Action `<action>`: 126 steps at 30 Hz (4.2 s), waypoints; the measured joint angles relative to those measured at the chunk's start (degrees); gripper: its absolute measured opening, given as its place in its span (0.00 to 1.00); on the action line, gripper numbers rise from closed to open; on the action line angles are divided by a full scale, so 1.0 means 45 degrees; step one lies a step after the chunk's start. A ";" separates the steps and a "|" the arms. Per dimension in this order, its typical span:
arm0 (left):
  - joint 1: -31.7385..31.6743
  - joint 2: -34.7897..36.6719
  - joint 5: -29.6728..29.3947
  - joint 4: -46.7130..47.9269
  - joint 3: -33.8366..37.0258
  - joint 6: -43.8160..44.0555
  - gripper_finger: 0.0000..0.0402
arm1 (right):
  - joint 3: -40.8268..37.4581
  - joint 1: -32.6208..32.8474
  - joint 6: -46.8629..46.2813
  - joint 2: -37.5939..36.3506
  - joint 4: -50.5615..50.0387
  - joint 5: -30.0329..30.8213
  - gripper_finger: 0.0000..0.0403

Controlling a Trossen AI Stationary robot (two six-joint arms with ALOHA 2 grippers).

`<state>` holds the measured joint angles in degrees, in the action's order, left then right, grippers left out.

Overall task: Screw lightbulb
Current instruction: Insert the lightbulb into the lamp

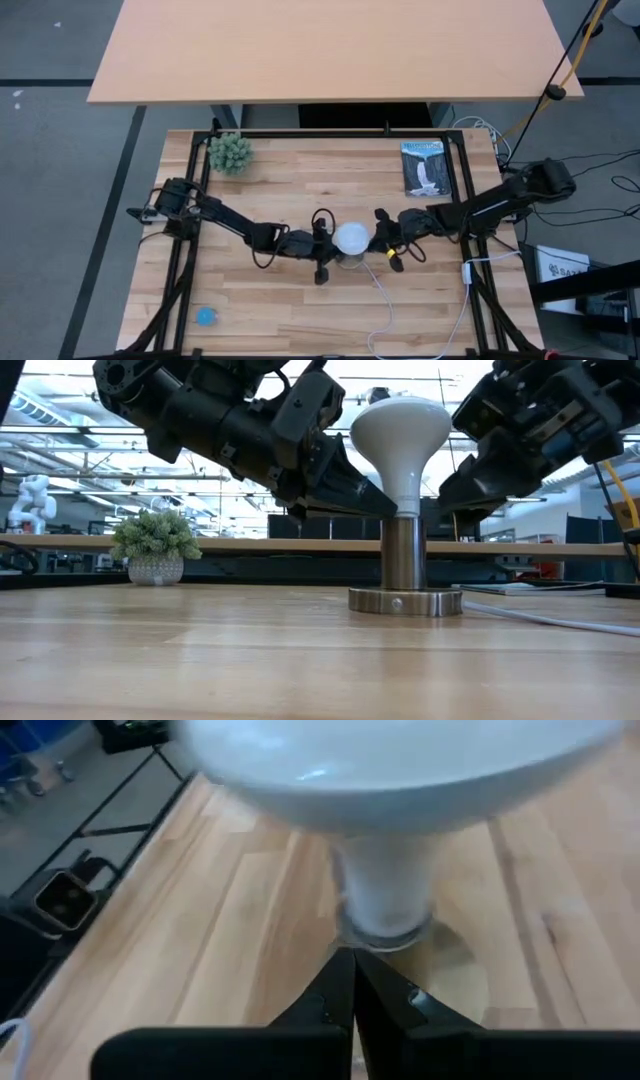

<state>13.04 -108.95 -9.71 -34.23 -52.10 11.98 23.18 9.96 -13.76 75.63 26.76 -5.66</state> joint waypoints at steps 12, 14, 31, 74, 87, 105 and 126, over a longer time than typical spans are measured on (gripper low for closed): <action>0.0024 -0.0013 0.0414 -0.0297 -0.0007 0.0026 0.00 | 0.0000 0.0008 0.0123 0.0052 0.0259 0.2605 0.00; 0.0024 -0.0015 0.0421 -0.0328 -0.0009 0.0026 0.00 | 0.0003 0.0013 0.0261 0.0055 0.0642 0.2553 0.00; 0.0010 -0.0010 0.0446 -0.0314 -0.0007 0.0021 0.00 | 0.0005 0.0058 0.0545 0.0050 0.0759 0.2328 0.00; -0.0063 0.0034 0.0738 -0.0600 -0.0010 -0.0023 0.00 | -0.0019 -0.1834 0.0783 0.0929 0.2310 -0.1244 0.00; -0.0061 0.0034 0.0772 -0.0272 -0.0019 0.0043 0.00 | -0.0019 -0.0791 0.0480 0.0929 0.1753 -0.0754 0.00; -0.0063 0.0034 0.1024 -0.0197 -0.0019 0.0319 0.00 | -0.0019 -0.0284 0.0207 0.0919 0.1434 0.2265 0.00; -0.0151 0.0213 0.0908 0.0524 -0.0019 0.0367 0.00 | -0.0019 -0.0052 0.0157 0.0915 0.1795 -0.1987 0.00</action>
<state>12.36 -107.99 -5.63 -31.87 -52.18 13.63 23.09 9.73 -13.06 79.75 34.84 -14.60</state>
